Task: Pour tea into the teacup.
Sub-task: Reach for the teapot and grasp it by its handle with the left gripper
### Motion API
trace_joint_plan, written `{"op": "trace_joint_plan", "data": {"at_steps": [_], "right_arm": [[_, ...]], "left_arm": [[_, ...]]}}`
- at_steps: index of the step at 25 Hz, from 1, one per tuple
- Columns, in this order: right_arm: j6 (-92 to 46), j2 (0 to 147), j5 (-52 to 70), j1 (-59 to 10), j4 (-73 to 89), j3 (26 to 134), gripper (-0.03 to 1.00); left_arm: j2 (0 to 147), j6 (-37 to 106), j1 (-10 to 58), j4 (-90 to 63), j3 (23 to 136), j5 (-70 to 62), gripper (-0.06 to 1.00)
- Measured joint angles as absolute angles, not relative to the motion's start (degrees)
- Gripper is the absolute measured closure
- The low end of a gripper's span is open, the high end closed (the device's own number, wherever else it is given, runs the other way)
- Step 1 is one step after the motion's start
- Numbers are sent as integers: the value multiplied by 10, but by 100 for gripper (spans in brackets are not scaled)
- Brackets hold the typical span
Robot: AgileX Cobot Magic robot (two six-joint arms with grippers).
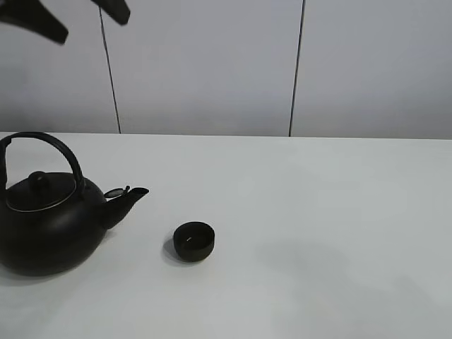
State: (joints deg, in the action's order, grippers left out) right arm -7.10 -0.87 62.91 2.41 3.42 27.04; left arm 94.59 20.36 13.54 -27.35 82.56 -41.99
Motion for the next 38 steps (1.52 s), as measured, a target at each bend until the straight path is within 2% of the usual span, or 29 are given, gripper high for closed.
{"op": "trace_joint_plan", "data": {"at_steps": [4, 7, 12, 16, 19, 24, 38], "right_arm": [[-71, -9, 628, 24, 34, 270, 44], [-71, -9, 628, 24, 34, 270, 44], [-71, -9, 628, 24, 34, 270, 44], [-71, -9, 628, 24, 34, 270, 44], [-71, -9, 628, 24, 34, 270, 44], [-71, -9, 628, 24, 34, 270, 44], [-71, -9, 627, 24, 34, 270, 44]], "left_arm": [[798, 270, 191, -237, 682, -209, 25], [712, 283, 223, -207, 512, -57, 25], [674, 286, 243, -197, 288, 198, 25], [672, 286, 243, -197, 185, 345, 25], [672, 286, 240, -199, 137, 401, 25], [698, 281, 224, -210, 98, 424, 25], [866, 214, 220, -209, 95, 563, 25]]}}
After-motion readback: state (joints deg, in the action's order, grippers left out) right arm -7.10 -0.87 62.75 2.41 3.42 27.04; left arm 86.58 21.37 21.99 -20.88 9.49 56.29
